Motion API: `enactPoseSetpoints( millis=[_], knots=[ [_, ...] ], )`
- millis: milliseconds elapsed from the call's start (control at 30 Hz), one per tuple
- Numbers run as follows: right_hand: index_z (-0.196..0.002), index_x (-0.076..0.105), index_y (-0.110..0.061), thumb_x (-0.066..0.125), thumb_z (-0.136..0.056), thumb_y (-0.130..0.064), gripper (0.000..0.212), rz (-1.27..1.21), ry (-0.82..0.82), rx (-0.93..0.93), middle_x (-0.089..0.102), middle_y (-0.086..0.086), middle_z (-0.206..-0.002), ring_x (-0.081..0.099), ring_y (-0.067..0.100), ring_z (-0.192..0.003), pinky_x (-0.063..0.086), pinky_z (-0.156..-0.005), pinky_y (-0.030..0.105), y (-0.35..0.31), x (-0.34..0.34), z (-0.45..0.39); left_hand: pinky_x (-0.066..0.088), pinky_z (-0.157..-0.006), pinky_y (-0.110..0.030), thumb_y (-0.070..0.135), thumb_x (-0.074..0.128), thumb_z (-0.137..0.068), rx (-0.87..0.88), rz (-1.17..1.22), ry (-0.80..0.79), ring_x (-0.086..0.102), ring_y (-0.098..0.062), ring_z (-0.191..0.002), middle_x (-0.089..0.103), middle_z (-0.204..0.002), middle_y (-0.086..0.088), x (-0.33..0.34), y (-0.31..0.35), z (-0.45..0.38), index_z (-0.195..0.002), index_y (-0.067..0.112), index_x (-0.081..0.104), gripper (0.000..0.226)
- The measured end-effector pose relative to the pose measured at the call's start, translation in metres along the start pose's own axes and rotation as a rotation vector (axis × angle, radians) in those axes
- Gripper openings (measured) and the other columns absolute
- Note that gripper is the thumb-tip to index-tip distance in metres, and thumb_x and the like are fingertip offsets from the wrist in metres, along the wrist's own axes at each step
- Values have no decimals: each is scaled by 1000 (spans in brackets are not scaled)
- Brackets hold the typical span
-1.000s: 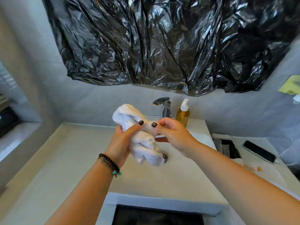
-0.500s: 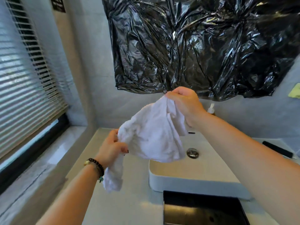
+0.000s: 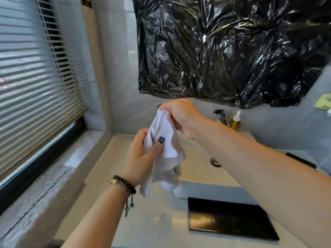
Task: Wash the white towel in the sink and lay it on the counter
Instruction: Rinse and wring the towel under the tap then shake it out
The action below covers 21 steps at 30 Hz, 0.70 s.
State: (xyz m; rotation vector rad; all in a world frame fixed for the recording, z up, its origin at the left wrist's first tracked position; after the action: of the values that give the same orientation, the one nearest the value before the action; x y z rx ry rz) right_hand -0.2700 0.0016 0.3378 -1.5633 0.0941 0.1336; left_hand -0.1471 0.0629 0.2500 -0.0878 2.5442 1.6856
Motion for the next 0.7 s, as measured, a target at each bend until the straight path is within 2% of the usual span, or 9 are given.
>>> enactPoseSetpoints(
  millis=[67,200,267,400,467,567,633,667,700],
  knots=[
    [-79,59,-9,62,-73,-9,7,-22,-27,40,48,14,-77,45,25,-71,34,-58,31,-3,-7,2,48,-60,-15,32,66,-92,-19,-21,-15,62,-2,-73,66,-81,15,-3,7,0,-104,17,61,20],
    [-78,61,-5,68,-77,-3,8,32,-115,2,57,12,-68,56,21,-64,44,-59,25,-9,-34,8,54,-71,-30,25,72,-85,-218,275,-134,68,-18,-85,72,-97,-5,-18,8,-10,-108,10,67,27],
    [-74,62,-8,73,-81,-6,13,242,-149,-83,55,5,-64,51,12,-56,38,-51,19,-10,-50,15,56,-73,-32,24,75,-76,-238,367,-209,69,-24,-84,72,-98,-13,-27,13,-12,-106,8,70,35],
    [-69,68,-16,80,-78,-24,17,683,-182,-373,60,-1,-63,46,-1,-54,36,-50,11,-14,-65,31,54,-66,-29,48,86,-60,-245,363,-360,68,-22,-73,72,-87,-13,-35,29,-6,-99,5,72,60],
    [-70,70,-15,82,-75,-29,19,744,-235,-484,61,-2,-63,46,-1,-54,37,-53,13,-15,-65,39,54,-58,-25,50,86,-59,-228,295,-296,67,-18,-65,72,-81,-9,-37,32,-1,-94,5,73,59],
    [-77,71,-13,86,-65,-43,36,928,-328,-555,64,0,-70,52,8,-65,41,-60,27,-13,-65,52,54,-55,-23,44,82,-68,-213,270,-196,67,-17,-62,72,-77,-9,-34,40,9,-92,-1,69,53],
    [-78,71,-13,85,-63,-49,42,1089,-333,-583,64,3,-73,54,16,-70,41,-63,32,-7,-71,53,52,-52,-22,24,62,-87,-221,336,-115,66,-17,-57,70,-70,-10,-28,43,17,-84,-2,69,27],
    [-77,71,-12,83,-65,-48,40,1113,-320,-592,65,5,-72,56,19,-72,41,-64,32,-3,-77,51,50,-50,-20,13,52,-92,-228,353,-60,63,-16,-53,68,-65,-8,-25,43,20,-75,3,70,27],
    [-76,72,-10,81,-69,-45,37,1099,-304,-606,66,7,-73,57,21,-74,41,-65,33,0,-83,49,49,-49,-19,6,44,-95,-227,336,-28,61,-14,-51,66,-61,-6,-21,42,24,-67,8,70,38]
  ],
)
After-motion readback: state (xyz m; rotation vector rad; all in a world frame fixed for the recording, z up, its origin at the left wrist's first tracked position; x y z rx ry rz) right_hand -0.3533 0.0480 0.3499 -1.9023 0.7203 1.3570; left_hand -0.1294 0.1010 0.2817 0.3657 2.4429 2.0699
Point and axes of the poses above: each hand's wrist, its own z-axis away from the middle knuckle, its own x-axis out of the palm, y = z × x, the point moved 2 cm from there along -z, towards the middle knuckle
